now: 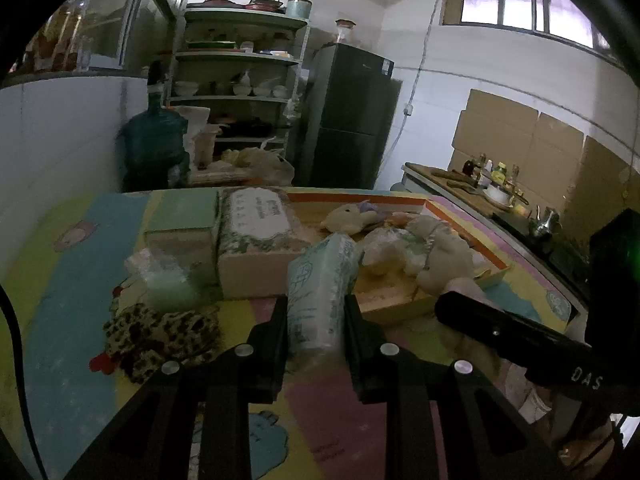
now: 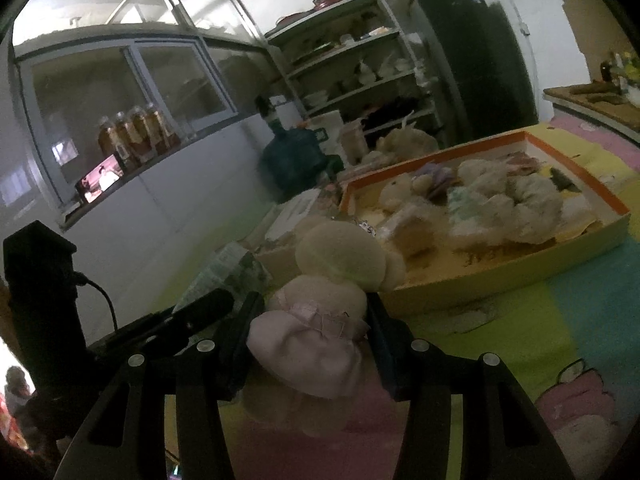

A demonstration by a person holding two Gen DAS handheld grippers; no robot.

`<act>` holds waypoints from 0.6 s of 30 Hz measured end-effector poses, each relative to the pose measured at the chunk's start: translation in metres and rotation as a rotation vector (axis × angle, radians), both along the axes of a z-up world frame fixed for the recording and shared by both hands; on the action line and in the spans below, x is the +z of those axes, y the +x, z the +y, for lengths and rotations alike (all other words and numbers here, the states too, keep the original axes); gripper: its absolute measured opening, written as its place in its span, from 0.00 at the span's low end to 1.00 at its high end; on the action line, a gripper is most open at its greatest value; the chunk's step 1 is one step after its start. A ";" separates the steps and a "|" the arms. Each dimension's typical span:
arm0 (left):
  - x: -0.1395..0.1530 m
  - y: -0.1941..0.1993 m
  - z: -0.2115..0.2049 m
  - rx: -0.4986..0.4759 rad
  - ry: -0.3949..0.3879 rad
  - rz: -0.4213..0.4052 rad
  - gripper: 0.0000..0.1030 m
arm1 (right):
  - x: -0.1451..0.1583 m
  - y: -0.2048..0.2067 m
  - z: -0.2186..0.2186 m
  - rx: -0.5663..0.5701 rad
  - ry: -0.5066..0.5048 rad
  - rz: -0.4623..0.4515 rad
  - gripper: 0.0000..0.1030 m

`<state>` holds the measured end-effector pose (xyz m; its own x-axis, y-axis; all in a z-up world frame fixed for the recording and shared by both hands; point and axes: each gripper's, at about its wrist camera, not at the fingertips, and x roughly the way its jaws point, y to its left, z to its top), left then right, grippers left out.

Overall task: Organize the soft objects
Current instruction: 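Lift tissue pack toward the box with left tool while right tool holds pink plush, then carry tissue pack in left tool while right tool carries pink plush over the box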

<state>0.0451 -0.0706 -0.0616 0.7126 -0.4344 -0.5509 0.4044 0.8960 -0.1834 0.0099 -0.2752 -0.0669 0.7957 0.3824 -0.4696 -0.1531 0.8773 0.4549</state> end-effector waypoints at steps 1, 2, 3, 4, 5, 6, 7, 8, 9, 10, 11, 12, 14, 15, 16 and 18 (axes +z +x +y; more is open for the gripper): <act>0.001 0.001 -0.003 -0.004 0.002 0.000 0.25 | 0.000 0.000 -0.002 -0.004 0.000 -0.002 0.51; 0.001 0.002 -0.006 -0.006 0.002 -0.001 0.25 | 0.001 0.000 -0.005 -0.009 -0.001 -0.004 0.51; 0.002 0.003 -0.009 -0.009 0.004 -0.003 0.25 | 0.002 0.000 -0.008 -0.013 -0.004 -0.006 0.51; 0.003 0.005 -0.013 -0.011 0.005 -0.004 0.25 | 0.003 0.000 -0.011 -0.016 -0.005 -0.007 0.51; 0.003 0.006 -0.015 -0.013 0.006 -0.005 0.25 | 0.004 0.001 -0.014 -0.020 -0.005 -0.010 0.51; 0.004 0.007 -0.018 -0.015 0.008 -0.005 0.25 | 0.004 0.000 -0.017 -0.022 -0.006 -0.011 0.51; 0.004 0.008 -0.021 -0.016 0.011 -0.007 0.25 | 0.004 0.001 -0.020 -0.026 -0.007 -0.013 0.51; 0.005 0.010 -0.024 -0.018 0.013 -0.008 0.25 | 0.004 0.001 -0.023 -0.028 -0.007 -0.014 0.51; 0.005 0.010 -0.026 -0.019 0.014 -0.010 0.25 | 0.005 0.002 -0.025 -0.030 -0.007 -0.016 0.51; 0.006 0.012 -0.029 -0.022 0.016 -0.013 0.25 | 0.005 0.002 -0.027 -0.033 -0.008 -0.017 0.51; 0.007 0.012 -0.032 -0.024 0.018 -0.016 0.25 | 0.006 0.003 -0.030 -0.037 -0.009 -0.018 0.51; 0.008 0.013 -0.036 -0.026 0.020 -0.017 0.25 | 0.006 0.003 -0.032 -0.040 -0.010 -0.020 0.51; 0.010 0.017 -0.042 -0.033 0.023 -0.019 0.25 | 0.007 0.005 -0.038 -0.048 -0.013 -0.025 0.51; 0.010 0.018 -0.043 -0.036 0.024 -0.020 0.25 | 0.008 0.005 -0.041 -0.052 -0.014 -0.027 0.51; 0.010 0.020 -0.046 -0.038 0.025 -0.020 0.25 | 0.008 0.005 -0.045 -0.056 -0.014 -0.029 0.51; 0.011 0.024 -0.052 -0.042 0.029 -0.021 0.25 | 0.009 0.006 -0.051 -0.066 -0.017 -0.034 0.51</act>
